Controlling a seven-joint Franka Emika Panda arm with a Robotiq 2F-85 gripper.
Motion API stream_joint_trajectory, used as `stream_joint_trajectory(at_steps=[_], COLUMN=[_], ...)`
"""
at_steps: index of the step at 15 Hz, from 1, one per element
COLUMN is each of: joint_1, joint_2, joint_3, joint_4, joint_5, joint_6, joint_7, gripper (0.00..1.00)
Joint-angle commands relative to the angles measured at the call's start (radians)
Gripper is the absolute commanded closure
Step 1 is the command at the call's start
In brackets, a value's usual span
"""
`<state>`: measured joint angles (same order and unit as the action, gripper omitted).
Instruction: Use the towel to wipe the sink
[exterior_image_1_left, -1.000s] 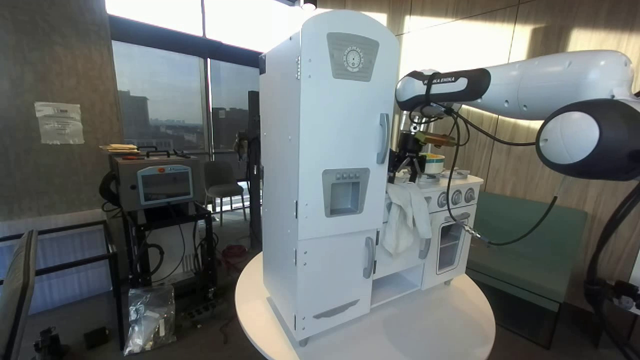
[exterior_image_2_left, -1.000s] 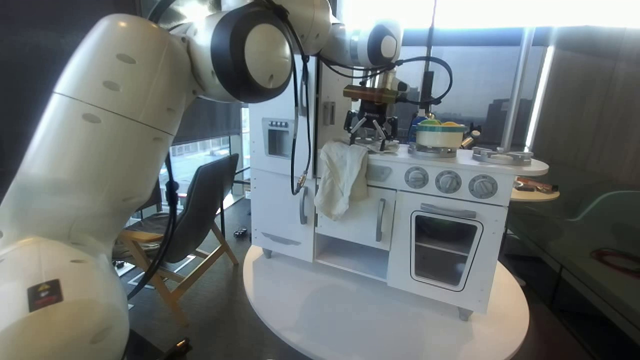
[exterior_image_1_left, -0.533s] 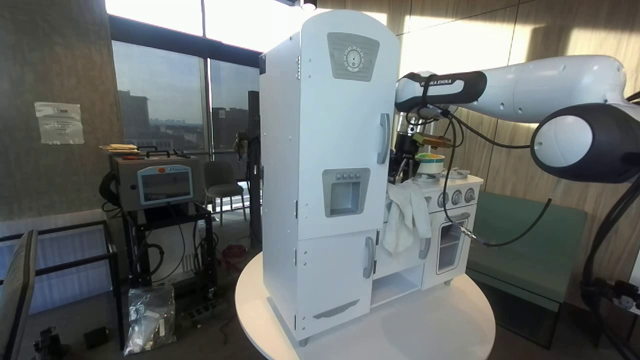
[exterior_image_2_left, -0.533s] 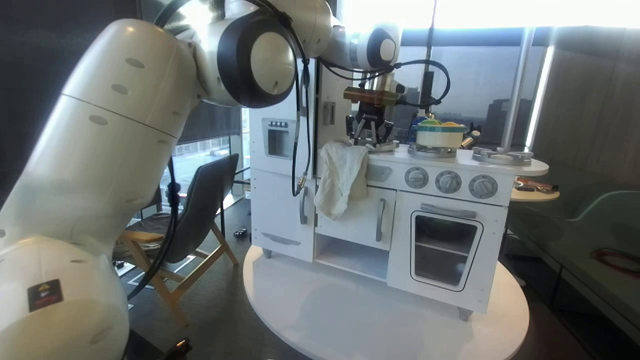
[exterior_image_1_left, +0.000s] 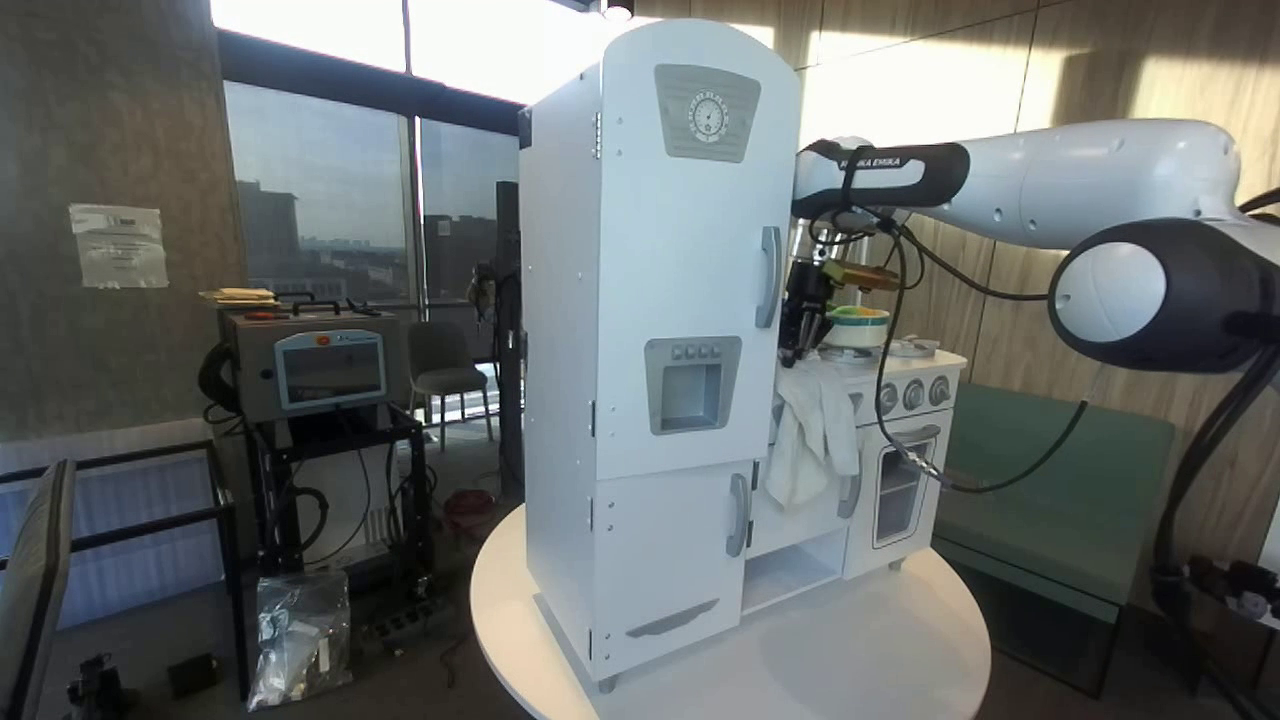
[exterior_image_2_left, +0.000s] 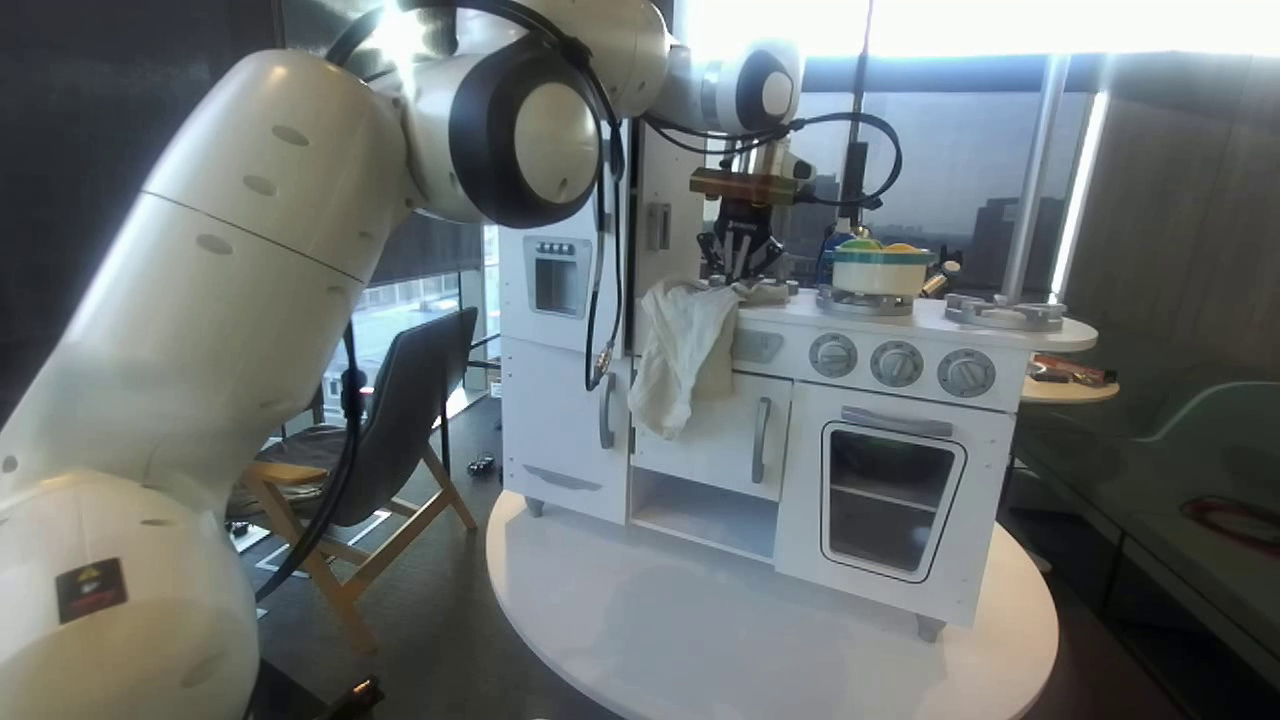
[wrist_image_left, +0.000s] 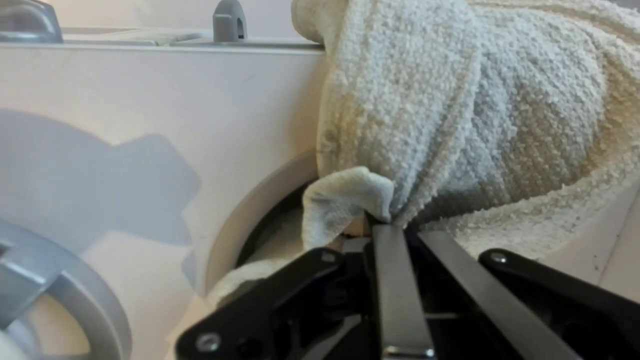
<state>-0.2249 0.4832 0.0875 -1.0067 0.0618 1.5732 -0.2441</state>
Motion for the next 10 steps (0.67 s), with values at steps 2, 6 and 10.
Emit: stream_joint_trajectory(at_steps=[2,6,10], joint_1=[0.02,0.046,0.055], joint_2=[0.036,0.043,0.057], joint_3=[0.003,-0.001,-0.014], joint_4=[0.169,0.263,0.336], joint_5=[-0.015,-0.044,-0.097], joint_6=[-0.033,-0.014,-0.034], joint_7=[0.003,-0.012,-0.006], gripper=[0.9,0.88,0.7])
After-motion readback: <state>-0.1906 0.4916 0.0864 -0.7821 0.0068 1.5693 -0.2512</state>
